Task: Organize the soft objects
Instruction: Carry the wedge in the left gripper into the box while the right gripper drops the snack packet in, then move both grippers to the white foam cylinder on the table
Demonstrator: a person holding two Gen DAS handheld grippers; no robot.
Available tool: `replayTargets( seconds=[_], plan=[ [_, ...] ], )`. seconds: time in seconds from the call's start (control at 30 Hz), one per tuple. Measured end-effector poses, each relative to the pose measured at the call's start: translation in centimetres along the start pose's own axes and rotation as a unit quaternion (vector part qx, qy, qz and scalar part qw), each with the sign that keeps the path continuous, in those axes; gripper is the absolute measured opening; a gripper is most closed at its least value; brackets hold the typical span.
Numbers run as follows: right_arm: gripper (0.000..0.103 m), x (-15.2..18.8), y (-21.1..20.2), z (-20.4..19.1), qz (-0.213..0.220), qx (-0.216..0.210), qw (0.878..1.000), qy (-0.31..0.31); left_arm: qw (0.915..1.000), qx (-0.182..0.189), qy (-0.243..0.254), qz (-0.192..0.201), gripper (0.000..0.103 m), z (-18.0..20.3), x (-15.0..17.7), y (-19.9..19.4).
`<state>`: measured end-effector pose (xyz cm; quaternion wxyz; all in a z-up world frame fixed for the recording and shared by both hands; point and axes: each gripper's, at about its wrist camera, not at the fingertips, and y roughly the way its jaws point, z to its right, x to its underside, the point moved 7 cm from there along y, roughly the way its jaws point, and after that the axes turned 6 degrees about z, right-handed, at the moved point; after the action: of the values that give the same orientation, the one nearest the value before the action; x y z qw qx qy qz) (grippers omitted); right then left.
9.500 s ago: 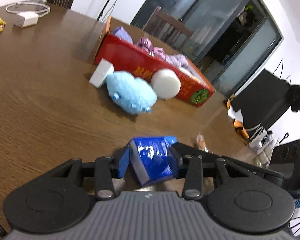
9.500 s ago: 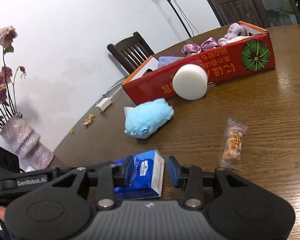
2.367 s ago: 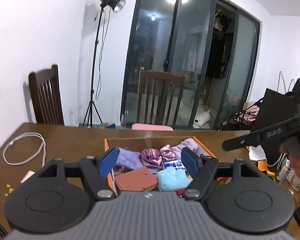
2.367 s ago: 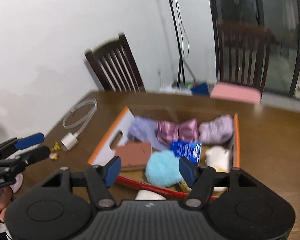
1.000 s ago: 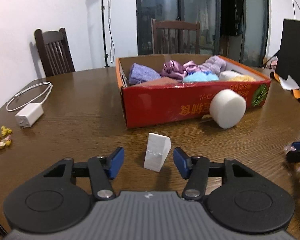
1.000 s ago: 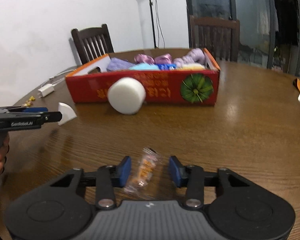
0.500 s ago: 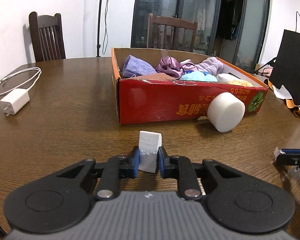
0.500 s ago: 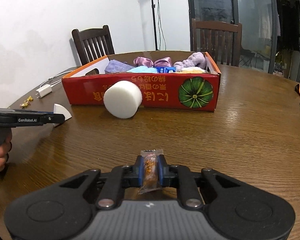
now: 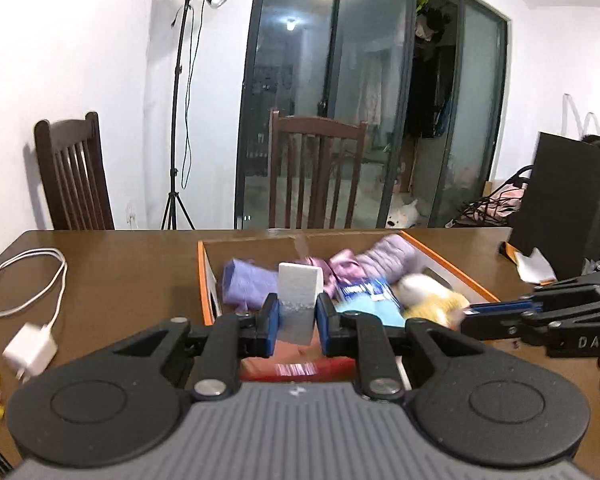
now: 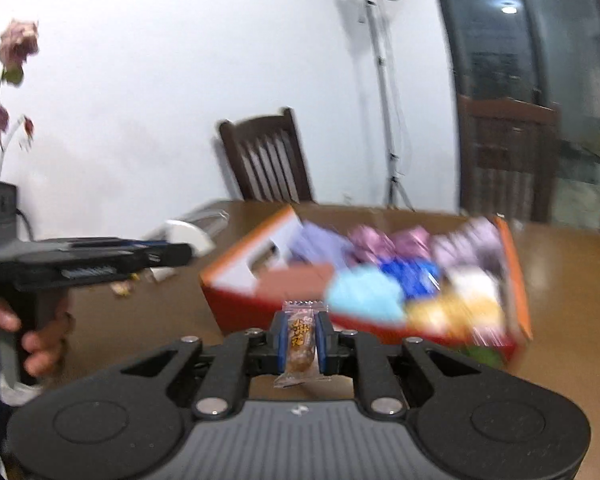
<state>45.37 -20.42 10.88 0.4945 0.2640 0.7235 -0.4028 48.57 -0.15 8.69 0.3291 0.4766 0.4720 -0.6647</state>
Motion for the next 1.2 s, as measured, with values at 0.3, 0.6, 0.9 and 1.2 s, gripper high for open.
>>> replayTargets(
  seconds=[0.3, 0.6, 0.9, 1.2],
  plan=[
    [0.014, -0.4, 11.8, 1.0, -0.057, -0.012, 0.997, 0.043, 0.9964, -0.038, -0.03, -0.07, 0.021, -3.9, 0.3, 10.7],
    [0.05, -0.1, 14.1, 1.8, -0.058, -0.019, 0.996, 0.061, 0.9953, -0.035, -0.044, -0.079, 0.049, -5.5, 1.6, 12.5],
    [0.05, -3.8, 10.0, 3.6, -0.018, 0.022, 0.998, 0.054, 0.996, -0.047, -0.043, -0.062, 0.049, -5.1, -0.3, 9.0],
    [0.065, -6.5, 0.0, 2.2, 0.026, 0.058, 0.998, 0.015, 0.999, -0.045, -0.006, 0.002, 0.057, -1.4, -4.0, -1.9]
  ],
)
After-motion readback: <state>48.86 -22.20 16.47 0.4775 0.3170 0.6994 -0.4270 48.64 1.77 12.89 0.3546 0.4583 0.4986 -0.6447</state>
